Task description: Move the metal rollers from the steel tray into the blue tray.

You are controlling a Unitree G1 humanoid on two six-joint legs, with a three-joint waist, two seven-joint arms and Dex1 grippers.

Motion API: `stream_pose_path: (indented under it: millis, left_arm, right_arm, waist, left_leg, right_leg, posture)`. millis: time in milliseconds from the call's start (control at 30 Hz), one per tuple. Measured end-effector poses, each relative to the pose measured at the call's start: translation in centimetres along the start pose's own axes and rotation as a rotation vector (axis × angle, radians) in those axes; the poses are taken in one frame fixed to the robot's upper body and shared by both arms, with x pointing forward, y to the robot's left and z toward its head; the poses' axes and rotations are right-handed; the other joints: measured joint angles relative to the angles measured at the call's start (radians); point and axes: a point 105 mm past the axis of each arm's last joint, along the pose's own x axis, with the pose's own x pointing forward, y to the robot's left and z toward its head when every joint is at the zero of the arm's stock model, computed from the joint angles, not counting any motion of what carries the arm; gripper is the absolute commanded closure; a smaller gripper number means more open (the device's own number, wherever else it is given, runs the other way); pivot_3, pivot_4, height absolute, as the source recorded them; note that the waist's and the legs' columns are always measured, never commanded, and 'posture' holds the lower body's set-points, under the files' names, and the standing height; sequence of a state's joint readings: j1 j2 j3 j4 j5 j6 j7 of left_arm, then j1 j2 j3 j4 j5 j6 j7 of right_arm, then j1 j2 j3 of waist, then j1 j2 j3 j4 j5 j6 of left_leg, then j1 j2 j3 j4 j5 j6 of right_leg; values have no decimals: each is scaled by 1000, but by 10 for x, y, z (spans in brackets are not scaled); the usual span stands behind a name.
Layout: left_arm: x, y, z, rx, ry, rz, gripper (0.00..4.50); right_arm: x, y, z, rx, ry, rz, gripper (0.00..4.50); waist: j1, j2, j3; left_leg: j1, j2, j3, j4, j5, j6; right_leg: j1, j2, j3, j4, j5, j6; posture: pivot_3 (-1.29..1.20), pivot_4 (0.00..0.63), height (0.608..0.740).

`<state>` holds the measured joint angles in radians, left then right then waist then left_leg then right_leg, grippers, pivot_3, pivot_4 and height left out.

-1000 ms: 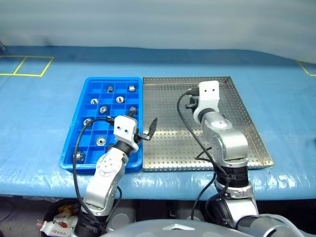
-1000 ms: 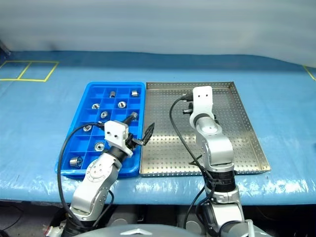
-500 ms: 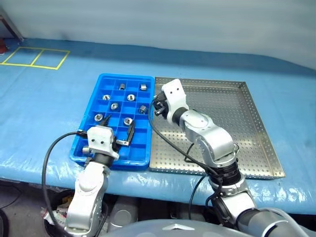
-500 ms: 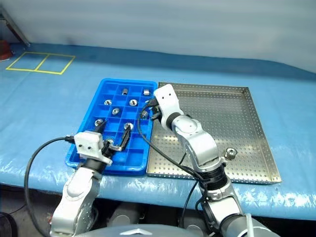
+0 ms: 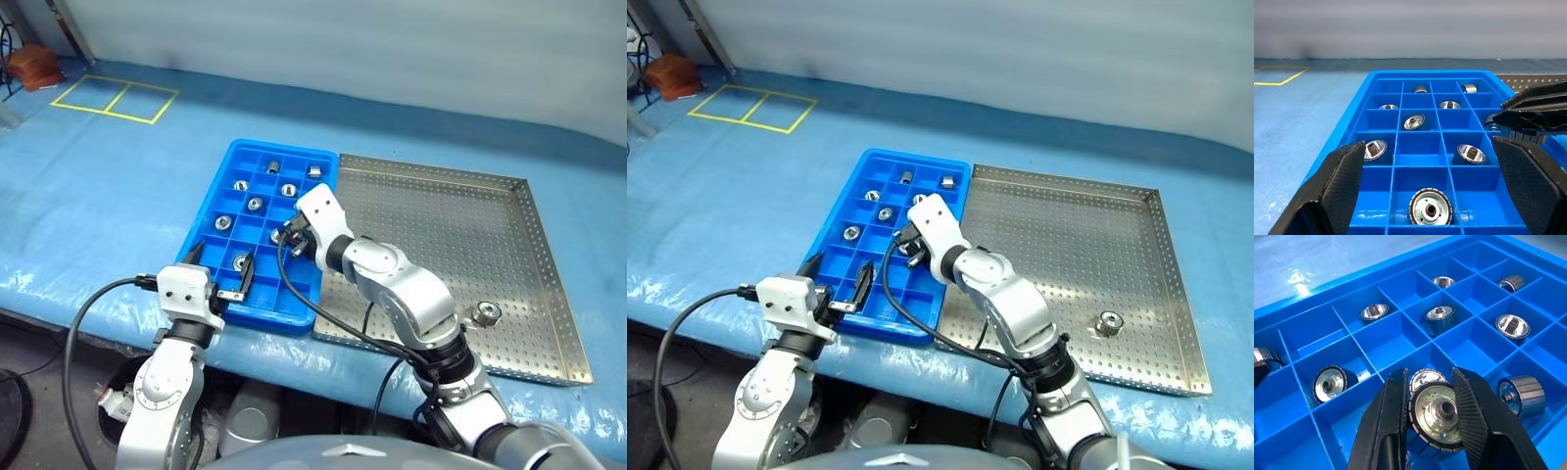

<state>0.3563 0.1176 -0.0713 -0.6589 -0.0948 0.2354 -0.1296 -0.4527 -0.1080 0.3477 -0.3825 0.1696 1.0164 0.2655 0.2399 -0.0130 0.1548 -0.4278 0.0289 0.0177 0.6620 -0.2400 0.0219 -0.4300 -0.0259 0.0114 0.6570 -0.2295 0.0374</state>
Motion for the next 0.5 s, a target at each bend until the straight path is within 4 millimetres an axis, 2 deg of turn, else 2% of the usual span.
stream_pose_path:
  millis: [267, 433, 500]
  left_arm:
    - [4, -7, 4, -10, -23, -28, 0]
    - [6, -11, 7, -15, -33, -44, 0]
    - [6, -12, 7, -15, -35, -50, 0]
  right_arm:
    - [-13, 6, -22, 22, 72, 25, 3443]
    - [-16, 11, -27, 34, 85, 44, 3443]
    - [-17, 11, -30, 40, 94, 42, 2729]
  waist:
    - [35, 0, 0]
    - [43, 0, 0]
    - [44, 0, 0]
  left_leg:
    - [-1, 0, 1, 0, 0, 0]
    - [-1, 0, 1, 1, 0, 0]
    - [-1, 0, 2, 1, 0, 0]
  right_leg:
    - [0, 0, -2, 0, 0, 0]
    - [0, 1, -3, 0, -1, -1]
    - [0, 0, -3, -1, -1, -1]
  posture:
    - [423, 150, 740]
    - [413, 150, 740]
    - [413, 150, 740]
